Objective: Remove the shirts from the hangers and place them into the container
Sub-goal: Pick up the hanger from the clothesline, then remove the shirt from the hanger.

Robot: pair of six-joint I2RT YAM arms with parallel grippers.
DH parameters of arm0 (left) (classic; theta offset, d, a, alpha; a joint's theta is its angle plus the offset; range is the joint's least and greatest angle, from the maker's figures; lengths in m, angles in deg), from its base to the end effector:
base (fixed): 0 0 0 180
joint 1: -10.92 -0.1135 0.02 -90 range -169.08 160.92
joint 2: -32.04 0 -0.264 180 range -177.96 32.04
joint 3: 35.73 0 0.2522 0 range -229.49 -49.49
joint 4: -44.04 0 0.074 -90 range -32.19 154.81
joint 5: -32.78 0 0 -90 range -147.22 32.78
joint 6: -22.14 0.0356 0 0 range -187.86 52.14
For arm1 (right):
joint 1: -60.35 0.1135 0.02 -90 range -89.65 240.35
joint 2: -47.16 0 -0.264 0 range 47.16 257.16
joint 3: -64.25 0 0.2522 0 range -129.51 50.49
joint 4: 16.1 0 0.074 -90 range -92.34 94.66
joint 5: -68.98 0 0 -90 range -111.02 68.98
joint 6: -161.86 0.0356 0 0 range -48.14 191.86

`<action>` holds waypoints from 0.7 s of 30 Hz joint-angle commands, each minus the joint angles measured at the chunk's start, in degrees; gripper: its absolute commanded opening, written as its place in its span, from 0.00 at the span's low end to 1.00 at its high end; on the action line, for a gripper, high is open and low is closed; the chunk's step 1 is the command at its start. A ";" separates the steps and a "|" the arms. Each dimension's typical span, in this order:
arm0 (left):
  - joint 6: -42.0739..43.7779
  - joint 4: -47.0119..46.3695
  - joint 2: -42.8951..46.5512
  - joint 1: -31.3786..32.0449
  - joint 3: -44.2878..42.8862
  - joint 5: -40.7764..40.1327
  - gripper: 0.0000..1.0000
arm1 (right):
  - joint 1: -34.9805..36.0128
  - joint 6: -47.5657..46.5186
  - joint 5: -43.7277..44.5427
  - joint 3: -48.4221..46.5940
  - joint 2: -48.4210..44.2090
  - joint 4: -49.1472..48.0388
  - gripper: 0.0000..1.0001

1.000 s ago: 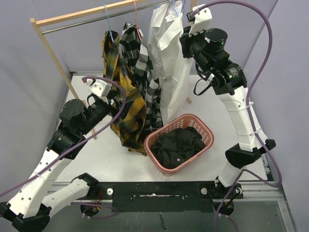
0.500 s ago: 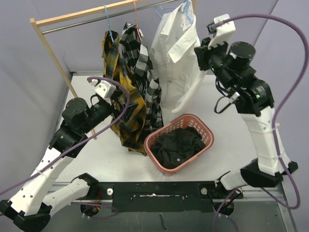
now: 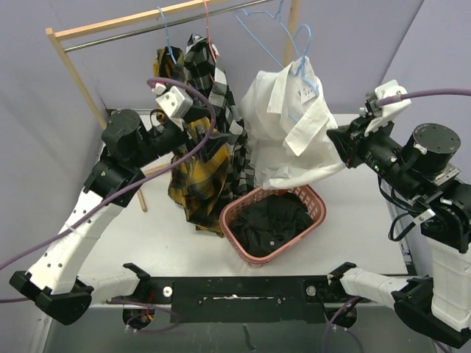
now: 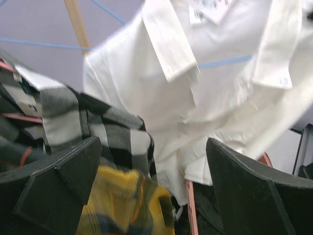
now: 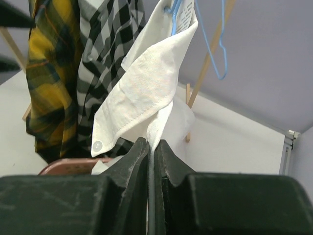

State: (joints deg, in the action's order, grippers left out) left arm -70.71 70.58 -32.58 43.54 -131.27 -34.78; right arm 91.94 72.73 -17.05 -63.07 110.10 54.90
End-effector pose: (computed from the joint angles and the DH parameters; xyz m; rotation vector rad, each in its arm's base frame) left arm 0.1862 -0.1353 0.4898 0.7038 1.3829 -0.7856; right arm 0.1016 0.0596 0.5634 -0.3994 1.6518 0.3663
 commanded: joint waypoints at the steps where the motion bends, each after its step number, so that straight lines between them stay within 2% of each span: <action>1: 2.41 -2.99 -5.66 -0.07 -10.22 2.69 0.89 | 0.36 1.27 -2.90 -1.65 -2.83 5.74 0.00; 6: 1.28 -5.47 -12.04 -0.38 -17.40 6.53 0.89 | 0.32 2.36 -2.50 -1.21 -7.34 8.01 0.00; 13: 4.53 -9.15 -19.22 0.94 -19.98 10.23 0.92 | 0.48 4.11 -4.96 -4.16 -9.84 10.44 0.00; 16: 8.76 -9.87 -21.15 3.72 -19.74 9.00 0.93 | 0.62 4.95 -7.40 -5.83 -9.72 11.08 0.00; 21: 18.80 -8.22 -23.81 10.29 -20.78 2.51 0.94 | 0.70 5.75 -8.91 -6.87 -9.51 11.46 0.00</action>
State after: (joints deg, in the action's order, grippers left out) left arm -60.88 64.83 -55.05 49.48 -149.01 -28.49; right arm 92.12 77.05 -23.21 -68.31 99.80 69.41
